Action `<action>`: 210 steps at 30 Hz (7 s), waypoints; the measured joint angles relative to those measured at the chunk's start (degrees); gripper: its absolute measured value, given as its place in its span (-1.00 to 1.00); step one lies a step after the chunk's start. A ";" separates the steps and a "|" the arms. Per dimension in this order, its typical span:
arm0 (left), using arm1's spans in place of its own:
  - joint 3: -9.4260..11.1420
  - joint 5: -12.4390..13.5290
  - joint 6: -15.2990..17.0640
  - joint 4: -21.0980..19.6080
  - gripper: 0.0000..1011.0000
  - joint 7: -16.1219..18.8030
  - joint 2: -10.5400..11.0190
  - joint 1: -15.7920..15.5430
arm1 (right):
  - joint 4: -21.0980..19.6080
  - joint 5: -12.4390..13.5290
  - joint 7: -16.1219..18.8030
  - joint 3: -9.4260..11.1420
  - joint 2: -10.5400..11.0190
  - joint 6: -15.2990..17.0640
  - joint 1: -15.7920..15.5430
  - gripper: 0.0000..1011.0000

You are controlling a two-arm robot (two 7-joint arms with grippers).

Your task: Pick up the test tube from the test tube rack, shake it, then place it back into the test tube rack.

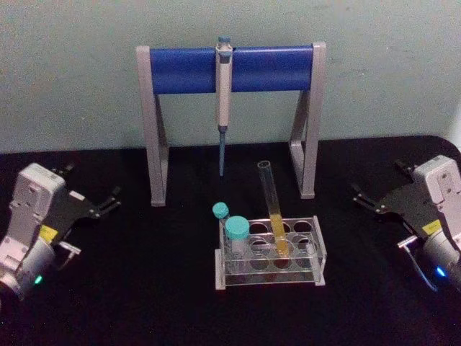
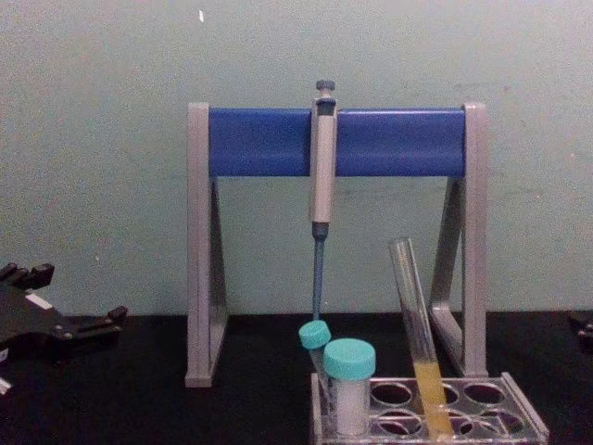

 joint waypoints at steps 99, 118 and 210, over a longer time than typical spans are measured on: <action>0.00 0.00 0.00 0.00 0.98 0.00 0.00 0.00 | -3.74 6.36 28.24 -0.27 -6.75 3.57 4.84 0.98; 0.00 0.00 0.00 0.00 0.98 0.00 0.00 0.00 | -0.38 7.41 30.71 0.00 -9.65 10.46 7.69 0.98; 0.00 0.00 0.00 0.00 0.98 0.00 0.00 0.00 | -1.50 10.40 31.28 1.71 -9.10 9.17 6.40 -0.55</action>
